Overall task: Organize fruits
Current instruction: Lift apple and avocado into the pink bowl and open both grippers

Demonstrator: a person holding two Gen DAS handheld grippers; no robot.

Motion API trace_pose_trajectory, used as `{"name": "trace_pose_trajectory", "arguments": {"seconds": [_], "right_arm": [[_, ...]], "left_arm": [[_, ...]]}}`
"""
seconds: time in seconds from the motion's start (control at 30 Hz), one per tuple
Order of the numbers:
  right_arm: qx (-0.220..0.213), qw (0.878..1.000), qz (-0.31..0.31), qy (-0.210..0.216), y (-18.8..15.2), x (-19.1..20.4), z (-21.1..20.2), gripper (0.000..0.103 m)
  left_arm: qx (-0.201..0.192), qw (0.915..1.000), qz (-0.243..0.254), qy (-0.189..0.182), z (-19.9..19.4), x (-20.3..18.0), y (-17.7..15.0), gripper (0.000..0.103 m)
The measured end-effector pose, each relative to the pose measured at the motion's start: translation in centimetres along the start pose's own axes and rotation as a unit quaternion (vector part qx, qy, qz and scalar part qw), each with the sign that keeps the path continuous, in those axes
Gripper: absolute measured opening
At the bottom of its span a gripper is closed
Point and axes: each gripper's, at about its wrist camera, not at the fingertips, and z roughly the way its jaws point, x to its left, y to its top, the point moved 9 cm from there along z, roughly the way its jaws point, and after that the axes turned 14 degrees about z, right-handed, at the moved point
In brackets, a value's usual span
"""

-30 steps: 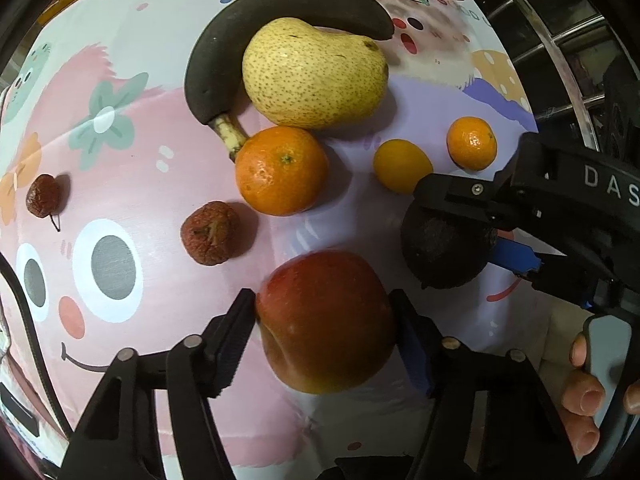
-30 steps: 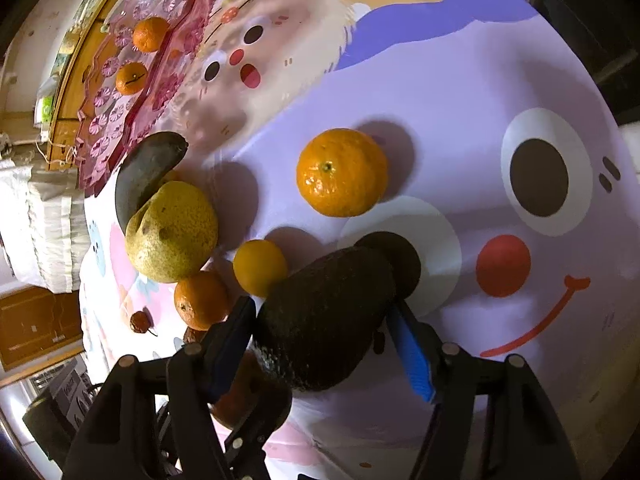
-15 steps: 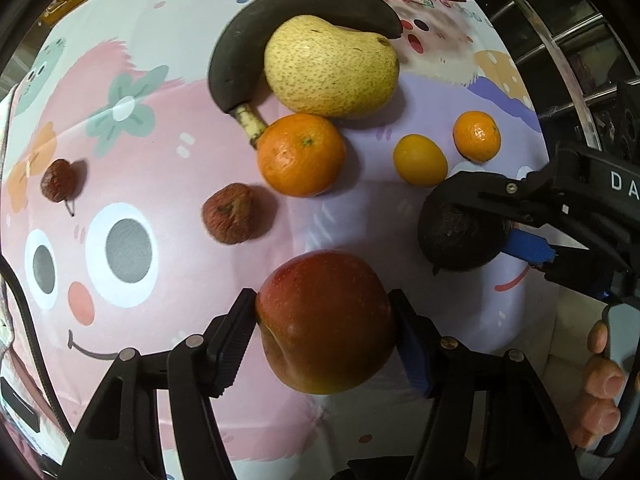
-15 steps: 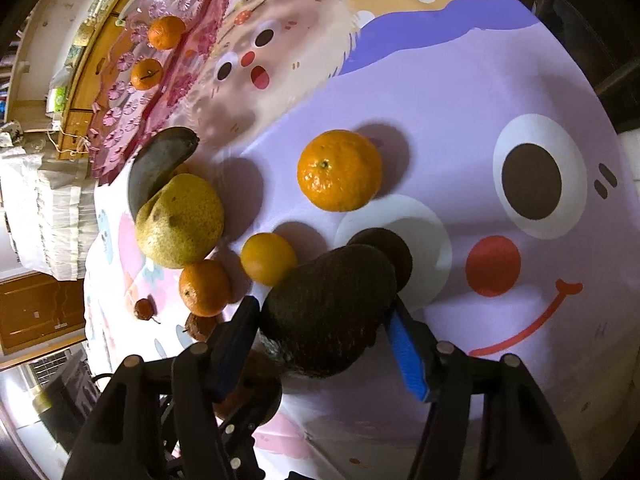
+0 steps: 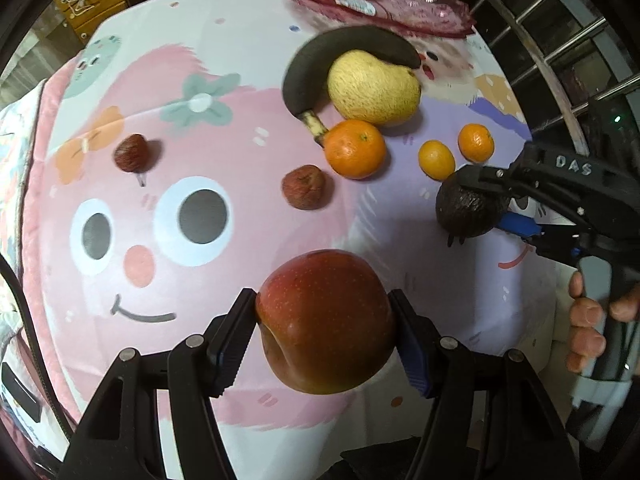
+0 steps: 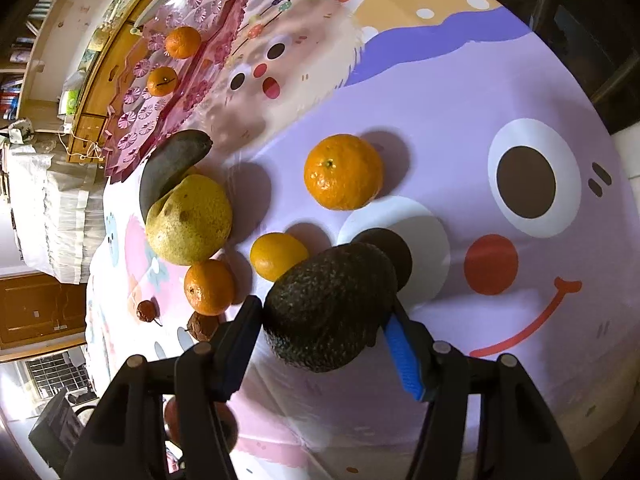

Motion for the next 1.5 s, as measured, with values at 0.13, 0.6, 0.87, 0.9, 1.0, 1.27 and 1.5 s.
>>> {"name": "trace_pose_trajectory", "arguments": {"seconds": [0.13,0.6,0.87,0.9,1.0,1.27,1.5], "right_arm": [[-0.011,1.000,-0.006,0.009,-0.5,-0.2,-0.2,0.060],[-0.022,0.997,-0.033,0.063,-2.6,1.5,-3.5,0.060],[-0.052,0.991,-0.066,0.106,-0.6,5.5,-7.8,0.060],[-0.055,0.990,-0.070,0.110,-0.2,5.9,-8.2,0.060],[-0.068,0.986,-0.080,0.126,1.3,7.5,-9.6,0.060],[-0.094,0.978,-0.102,0.155,6.0,11.6,-11.4,0.060],[-0.101,0.977,-0.134,0.131,9.7,13.2,-9.5,0.061]], "left_arm": [[-0.020,0.9998,0.001,0.003,-2.1,0.7,-0.4,0.064],[-0.092,0.9953,0.028,0.013,-9.6,1.1,3.7,0.064],[-0.134,0.9902,0.037,0.014,-13.5,1.7,8.3,0.064],[-0.140,0.9894,0.038,0.015,-13.9,1.8,9.2,0.064],[-0.154,0.9871,0.039,0.020,-14.6,2.1,11.6,0.064],[-0.175,0.9840,0.019,0.028,-13.6,3.1,17.6,0.064],[-0.180,0.9828,0.004,0.039,-10.8,4.2,22.7,0.064]]}}
